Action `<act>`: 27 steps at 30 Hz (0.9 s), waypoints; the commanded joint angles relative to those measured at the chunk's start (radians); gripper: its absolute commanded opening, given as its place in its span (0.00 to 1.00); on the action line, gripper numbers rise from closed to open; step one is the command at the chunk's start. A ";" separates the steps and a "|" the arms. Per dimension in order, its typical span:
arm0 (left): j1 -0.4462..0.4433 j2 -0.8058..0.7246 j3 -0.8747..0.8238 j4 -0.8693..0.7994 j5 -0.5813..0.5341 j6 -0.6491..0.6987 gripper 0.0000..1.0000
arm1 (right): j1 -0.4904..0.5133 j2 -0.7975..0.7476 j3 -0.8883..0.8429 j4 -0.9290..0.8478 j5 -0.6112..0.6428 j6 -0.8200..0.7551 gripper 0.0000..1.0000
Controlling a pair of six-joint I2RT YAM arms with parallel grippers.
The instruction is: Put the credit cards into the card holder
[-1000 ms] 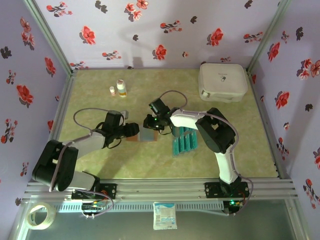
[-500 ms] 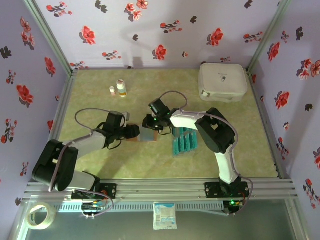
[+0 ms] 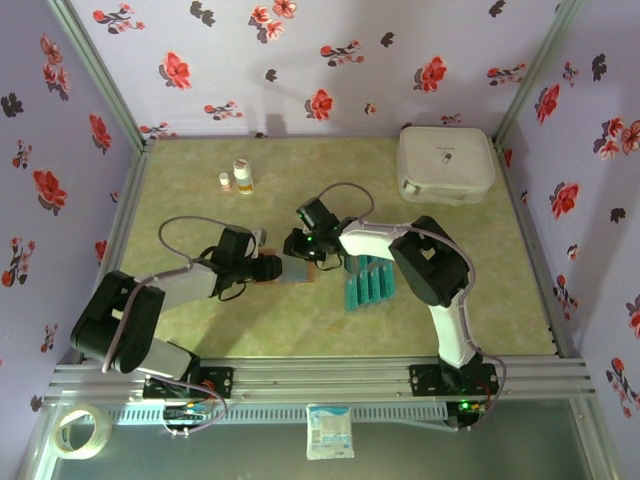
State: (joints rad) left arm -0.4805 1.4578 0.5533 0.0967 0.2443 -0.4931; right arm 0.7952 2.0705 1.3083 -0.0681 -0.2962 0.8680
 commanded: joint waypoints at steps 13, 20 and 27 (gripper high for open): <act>-0.037 0.090 0.028 -0.075 -0.082 0.066 0.44 | 0.011 0.015 0.025 -0.027 -0.023 0.019 0.34; -0.041 0.132 0.034 -0.088 -0.092 0.070 0.36 | -0.009 -0.061 0.023 -0.049 0.002 0.013 0.44; -0.041 0.138 0.031 -0.077 -0.094 0.059 0.36 | -0.015 -0.115 -0.003 -0.138 0.109 -0.021 0.49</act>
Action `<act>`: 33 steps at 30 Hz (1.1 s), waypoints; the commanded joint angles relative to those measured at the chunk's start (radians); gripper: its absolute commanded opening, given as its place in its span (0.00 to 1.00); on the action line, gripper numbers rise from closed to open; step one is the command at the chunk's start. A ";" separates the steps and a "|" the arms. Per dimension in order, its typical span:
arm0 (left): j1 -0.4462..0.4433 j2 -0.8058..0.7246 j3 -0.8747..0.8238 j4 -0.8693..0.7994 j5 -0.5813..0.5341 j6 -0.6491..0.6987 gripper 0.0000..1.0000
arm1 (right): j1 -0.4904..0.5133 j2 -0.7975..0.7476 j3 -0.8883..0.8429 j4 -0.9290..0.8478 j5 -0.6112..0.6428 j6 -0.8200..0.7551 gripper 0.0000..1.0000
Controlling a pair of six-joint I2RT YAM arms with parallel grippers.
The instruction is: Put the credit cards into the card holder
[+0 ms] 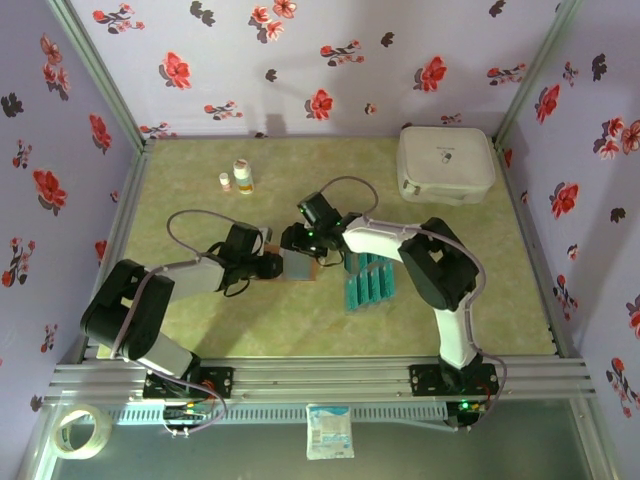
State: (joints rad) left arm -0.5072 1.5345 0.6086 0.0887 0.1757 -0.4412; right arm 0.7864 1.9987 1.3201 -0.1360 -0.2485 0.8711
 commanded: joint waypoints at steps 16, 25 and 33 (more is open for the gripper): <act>-0.016 0.017 -0.026 -0.052 -0.017 -0.003 0.43 | -0.018 -0.013 -0.056 -0.005 0.009 -0.017 0.31; -0.016 -0.012 -0.039 -0.017 -0.013 -0.002 0.51 | -0.020 0.021 -0.060 0.010 -0.006 -0.013 0.18; -0.016 -0.029 -0.055 0.008 -0.001 0.004 0.52 | -0.018 0.056 -0.074 0.046 -0.024 0.015 0.09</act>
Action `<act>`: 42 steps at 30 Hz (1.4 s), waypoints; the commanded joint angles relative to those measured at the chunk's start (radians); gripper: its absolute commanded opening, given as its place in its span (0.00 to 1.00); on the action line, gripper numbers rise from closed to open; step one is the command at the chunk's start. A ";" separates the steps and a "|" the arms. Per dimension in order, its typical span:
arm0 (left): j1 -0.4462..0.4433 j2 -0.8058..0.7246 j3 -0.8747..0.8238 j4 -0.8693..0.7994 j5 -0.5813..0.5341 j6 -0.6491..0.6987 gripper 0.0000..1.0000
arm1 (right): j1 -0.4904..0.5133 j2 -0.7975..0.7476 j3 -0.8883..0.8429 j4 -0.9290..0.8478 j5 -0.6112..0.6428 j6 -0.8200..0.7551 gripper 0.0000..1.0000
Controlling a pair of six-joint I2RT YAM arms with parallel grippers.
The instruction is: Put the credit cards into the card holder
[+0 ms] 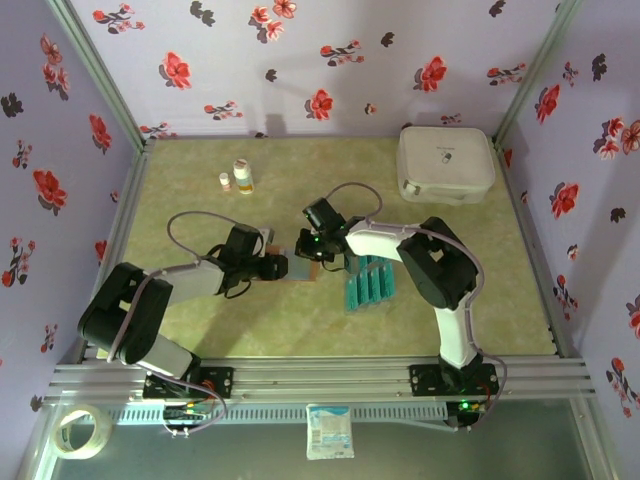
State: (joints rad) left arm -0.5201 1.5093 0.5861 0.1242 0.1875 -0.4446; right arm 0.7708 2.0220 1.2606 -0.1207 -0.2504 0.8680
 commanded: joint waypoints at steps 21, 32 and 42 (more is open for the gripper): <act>-0.012 0.101 0.018 -0.123 -0.067 0.055 0.49 | 0.014 0.065 0.014 0.075 -0.072 0.055 0.09; -0.045 0.184 0.046 -0.158 -0.123 0.057 0.44 | 0.001 0.034 0.034 0.060 -0.070 0.052 0.27; -0.046 0.186 0.039 -0.147 -0.124 0.044 0.44 | -0.042 -0.062 -0.013 0.048 -0.039 0.042 0.40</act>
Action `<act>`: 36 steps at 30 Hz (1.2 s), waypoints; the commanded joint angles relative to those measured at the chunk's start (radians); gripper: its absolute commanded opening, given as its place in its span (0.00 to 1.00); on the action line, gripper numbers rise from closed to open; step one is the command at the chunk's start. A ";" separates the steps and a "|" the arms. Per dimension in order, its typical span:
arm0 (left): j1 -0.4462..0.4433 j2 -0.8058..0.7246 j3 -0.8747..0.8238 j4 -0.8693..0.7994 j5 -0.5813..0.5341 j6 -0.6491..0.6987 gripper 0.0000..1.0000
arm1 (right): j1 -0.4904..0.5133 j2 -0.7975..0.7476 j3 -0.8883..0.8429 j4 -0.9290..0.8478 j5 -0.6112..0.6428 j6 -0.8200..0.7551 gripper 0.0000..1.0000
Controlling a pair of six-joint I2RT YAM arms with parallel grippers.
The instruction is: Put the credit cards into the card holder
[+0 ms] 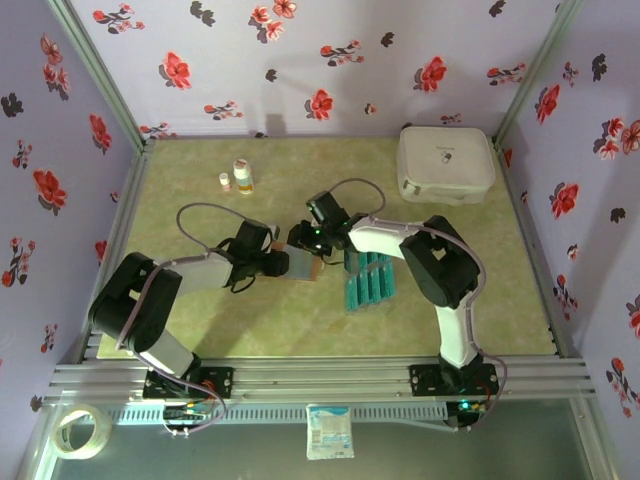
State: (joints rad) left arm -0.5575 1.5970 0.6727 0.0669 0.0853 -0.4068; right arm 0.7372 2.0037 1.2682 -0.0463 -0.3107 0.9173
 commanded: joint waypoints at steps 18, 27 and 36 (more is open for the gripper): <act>-0.010 0.094 -0.054 -0.079 -0.019 0.005 0.44 | 0.013 0.006 -0.038 0.034 -0.014 0.032 0.39; -0.010 0.063 -0.073 -0.057 -0.018 -0.014 0.46 | 0.024 0.008 -0.006 0.038 -0.037 0.044 0.37; -0.004 -0.222 -0.124 -0.038 -0.027 -0.101 0.59 | 0.033 -0.011 0.001 0.070 -0.060 0.093 0.37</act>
State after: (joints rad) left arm -0.5655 1.4677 0.5762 0.0887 0.0853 -0.4587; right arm 0.7582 1.9965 1.2392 0.0025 -0.3492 0.9783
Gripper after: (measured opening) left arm 0.587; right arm 0.375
